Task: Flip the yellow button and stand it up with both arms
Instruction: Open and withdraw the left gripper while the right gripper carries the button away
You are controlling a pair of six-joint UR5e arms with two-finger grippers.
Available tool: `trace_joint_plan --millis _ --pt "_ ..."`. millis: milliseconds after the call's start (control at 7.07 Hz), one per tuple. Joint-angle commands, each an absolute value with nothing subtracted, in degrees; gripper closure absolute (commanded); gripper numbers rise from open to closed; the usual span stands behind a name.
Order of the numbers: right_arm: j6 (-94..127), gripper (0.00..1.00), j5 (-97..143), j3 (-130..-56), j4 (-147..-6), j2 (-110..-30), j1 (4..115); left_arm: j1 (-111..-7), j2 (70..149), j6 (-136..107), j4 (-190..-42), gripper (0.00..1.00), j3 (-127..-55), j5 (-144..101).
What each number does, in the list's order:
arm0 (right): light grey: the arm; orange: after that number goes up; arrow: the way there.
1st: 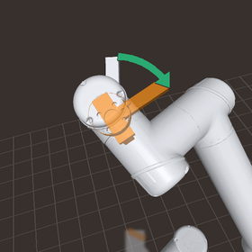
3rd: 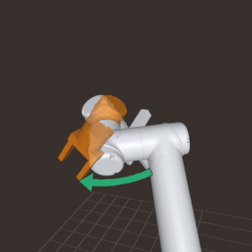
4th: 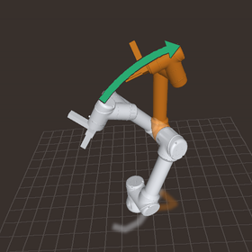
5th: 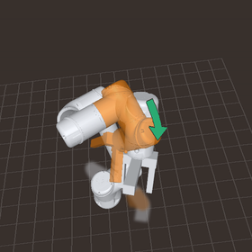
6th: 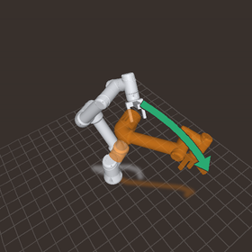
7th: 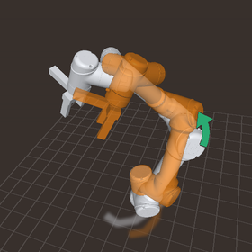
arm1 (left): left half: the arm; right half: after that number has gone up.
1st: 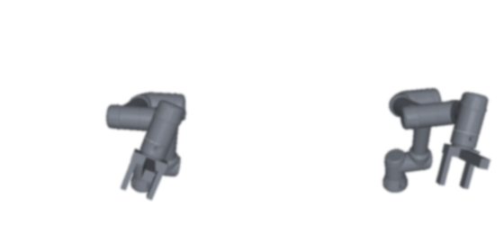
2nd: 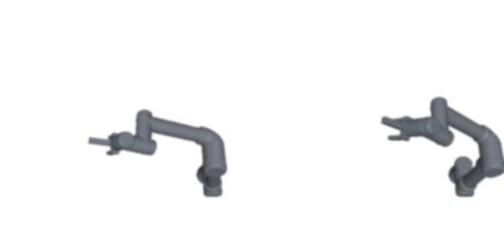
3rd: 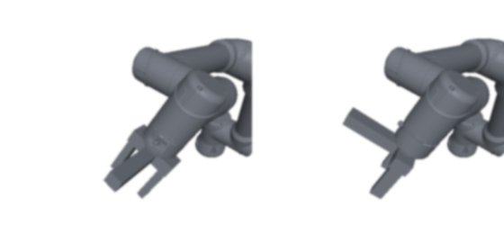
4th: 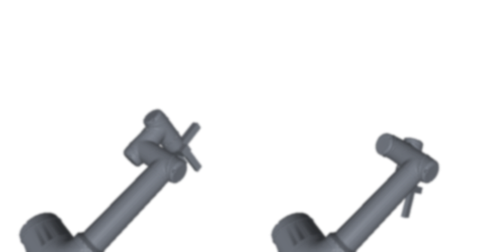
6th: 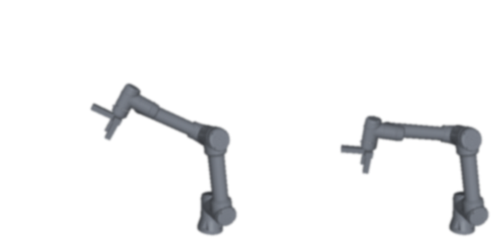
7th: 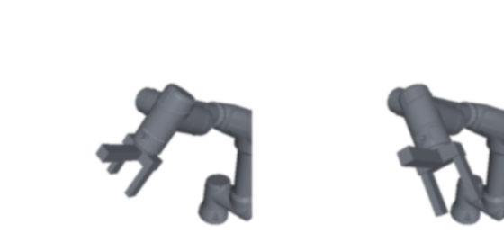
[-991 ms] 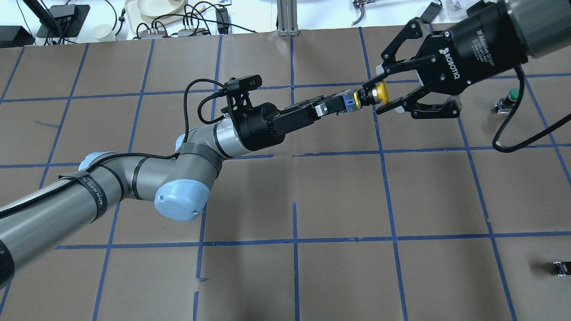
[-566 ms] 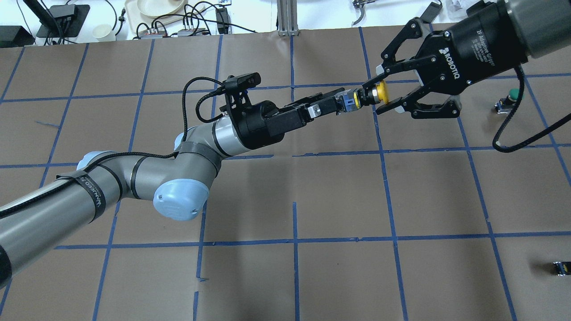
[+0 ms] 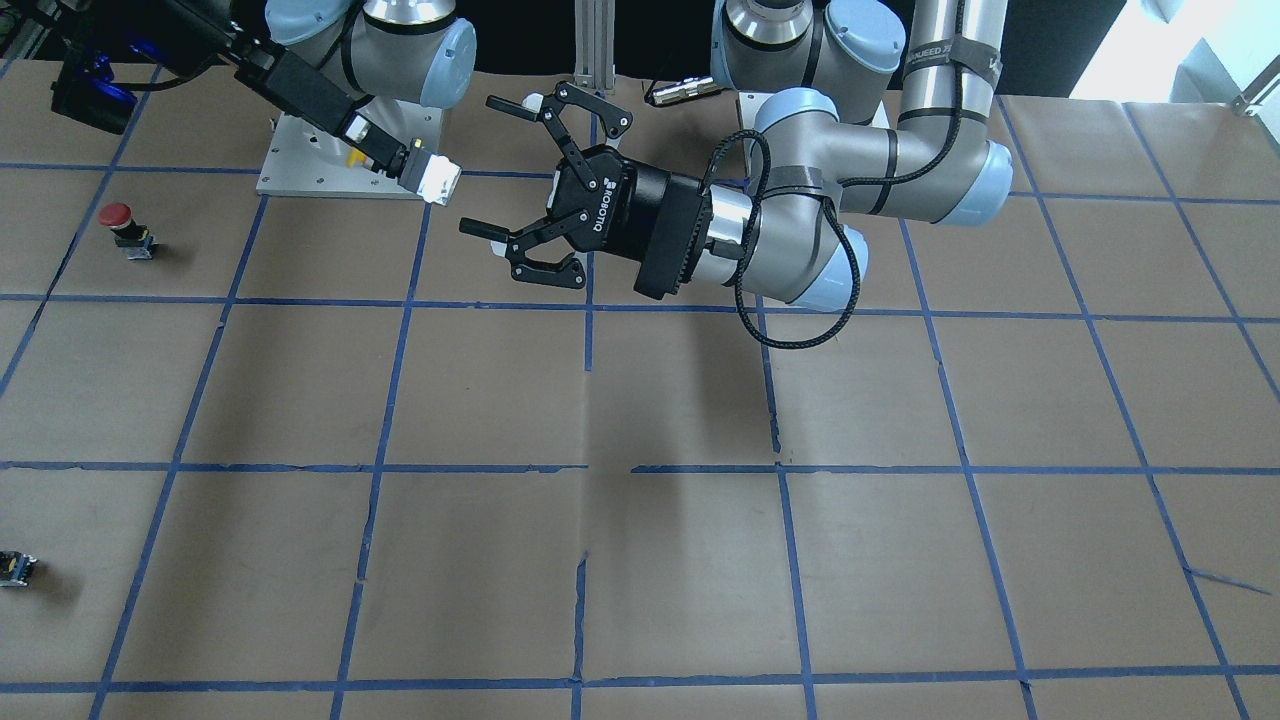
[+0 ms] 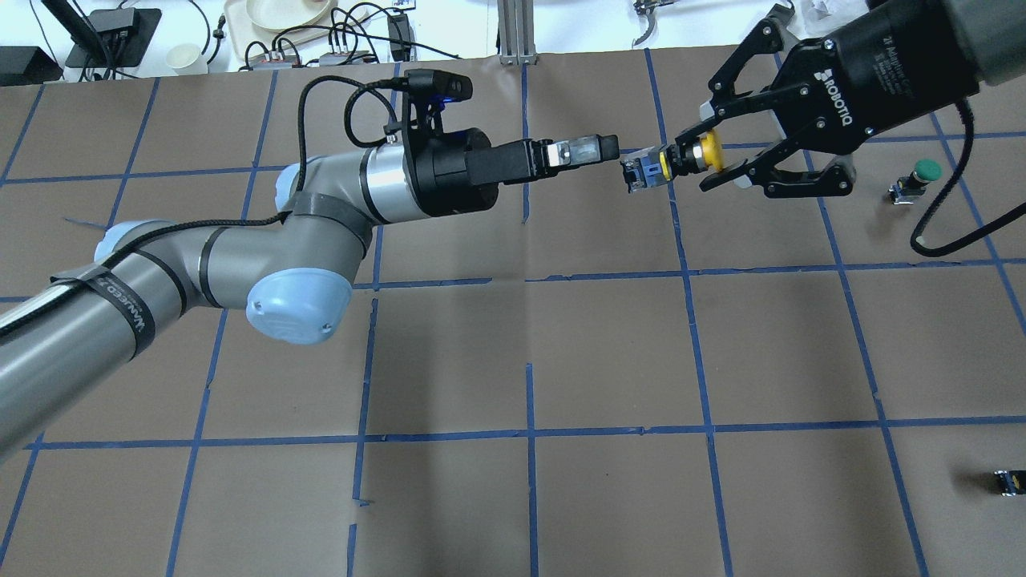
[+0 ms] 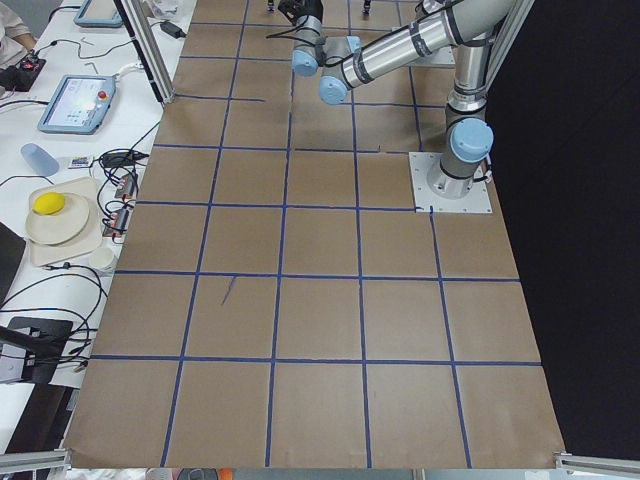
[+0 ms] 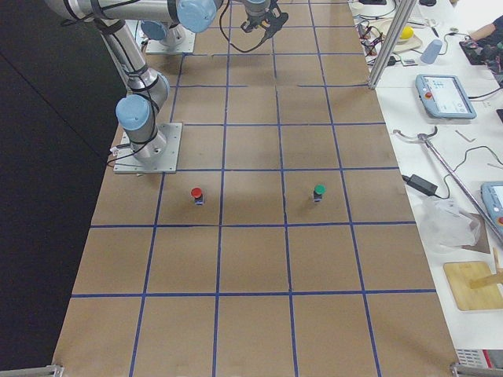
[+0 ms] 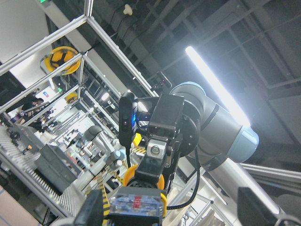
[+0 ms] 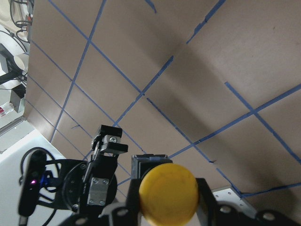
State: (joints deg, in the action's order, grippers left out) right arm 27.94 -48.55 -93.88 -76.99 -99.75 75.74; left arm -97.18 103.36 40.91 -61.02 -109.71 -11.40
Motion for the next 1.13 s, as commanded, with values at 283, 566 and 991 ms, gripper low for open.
trace_joint_plan --millis 283,566,991 --pt "6.0 0.84 -65.5 -94.5 -77.2 -99.2 72.1 -92.7 99.9 7.1 -48.3 0.00 -98.5 15.2" --pt "-16.7 0.85 -71.9 -98.8 -77.4 -98.6 65.2 -93.0 96.7 6.2 -61.6 0.00 -92.3 30.3" --pt "-48.6 0.85 -80.5 -105.4 -87.5 -98.5 53.9 -92.4 96.0 7.0 -85.5 0.00 -83.6 63.8"
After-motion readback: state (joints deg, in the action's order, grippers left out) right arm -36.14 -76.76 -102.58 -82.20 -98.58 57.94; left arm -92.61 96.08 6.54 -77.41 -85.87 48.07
